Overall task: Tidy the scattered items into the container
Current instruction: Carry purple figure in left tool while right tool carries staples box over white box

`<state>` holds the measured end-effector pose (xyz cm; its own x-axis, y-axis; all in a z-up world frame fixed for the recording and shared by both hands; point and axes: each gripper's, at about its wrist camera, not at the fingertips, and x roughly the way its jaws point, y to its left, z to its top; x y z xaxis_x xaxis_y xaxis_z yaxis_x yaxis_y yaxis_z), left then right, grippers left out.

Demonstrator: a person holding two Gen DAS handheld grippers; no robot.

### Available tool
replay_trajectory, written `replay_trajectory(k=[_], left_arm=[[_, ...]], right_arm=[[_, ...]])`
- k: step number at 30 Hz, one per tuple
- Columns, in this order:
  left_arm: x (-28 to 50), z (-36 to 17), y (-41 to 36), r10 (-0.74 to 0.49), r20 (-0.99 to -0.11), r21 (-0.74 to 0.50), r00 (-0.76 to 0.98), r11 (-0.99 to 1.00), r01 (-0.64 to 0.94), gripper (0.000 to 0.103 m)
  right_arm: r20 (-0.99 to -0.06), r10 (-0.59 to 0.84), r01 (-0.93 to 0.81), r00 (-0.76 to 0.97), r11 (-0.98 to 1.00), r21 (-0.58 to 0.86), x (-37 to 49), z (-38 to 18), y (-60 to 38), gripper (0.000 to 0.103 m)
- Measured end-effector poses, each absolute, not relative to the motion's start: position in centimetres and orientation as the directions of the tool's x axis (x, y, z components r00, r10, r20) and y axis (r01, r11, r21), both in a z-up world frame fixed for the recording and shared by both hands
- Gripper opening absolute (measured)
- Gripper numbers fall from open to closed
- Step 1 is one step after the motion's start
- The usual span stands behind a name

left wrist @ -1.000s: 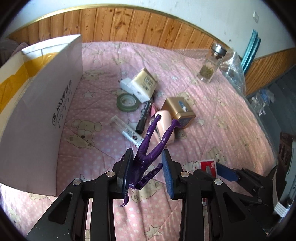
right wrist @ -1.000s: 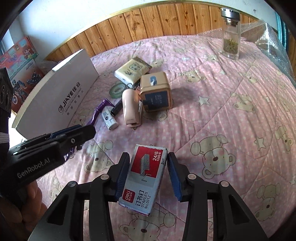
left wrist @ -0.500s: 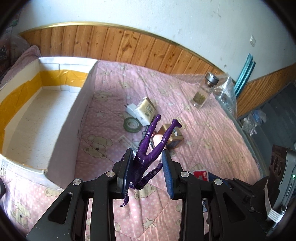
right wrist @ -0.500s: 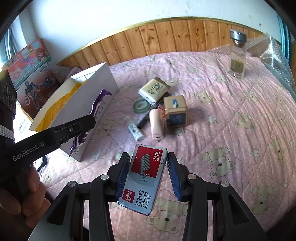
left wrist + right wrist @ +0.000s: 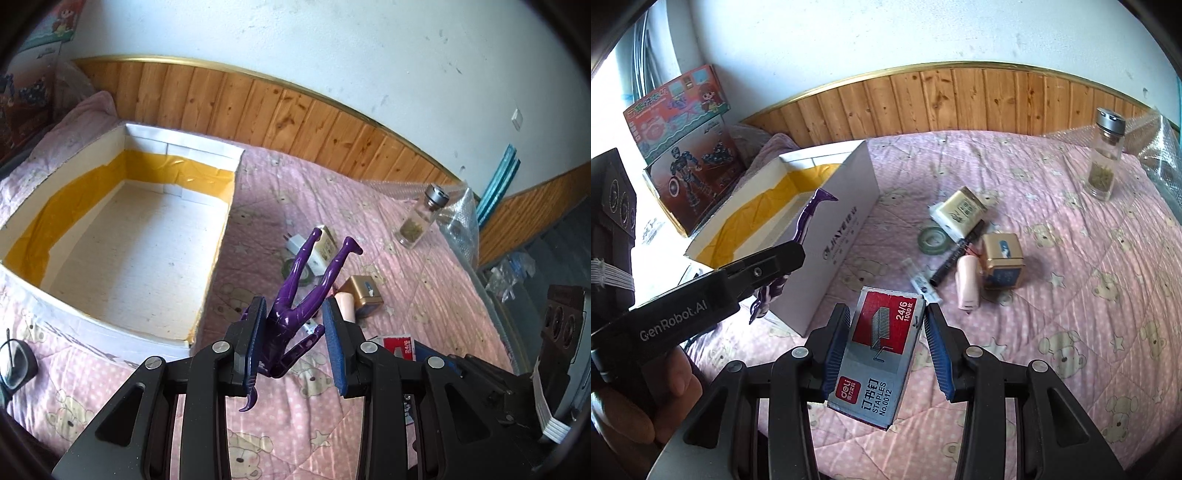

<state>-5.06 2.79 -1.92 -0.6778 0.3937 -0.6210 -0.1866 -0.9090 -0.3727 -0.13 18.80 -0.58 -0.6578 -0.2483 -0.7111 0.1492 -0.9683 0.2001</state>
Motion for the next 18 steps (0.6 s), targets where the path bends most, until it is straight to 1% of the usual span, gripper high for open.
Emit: replay_trajectory(k=[9,18], left_arm=[[-5.0,-0.9,-0.1,0.396,-0.587,-0.419,-0.706,-0.895,-0.153,0.032],[-4.9,-0.5,-2.4,0.389,-0.572,-0.457,-0.722,-0.882,-0.113,0.032]], right_arm=[[-0.698,-0.273,0.192,-0.663,-0.962,0.194,-1.2,1.0,16.5,0.044],[-0.682,-0.313,0.244,-0.661,-0.949,0.200,-2.1,2.5,14.0,0.044]])
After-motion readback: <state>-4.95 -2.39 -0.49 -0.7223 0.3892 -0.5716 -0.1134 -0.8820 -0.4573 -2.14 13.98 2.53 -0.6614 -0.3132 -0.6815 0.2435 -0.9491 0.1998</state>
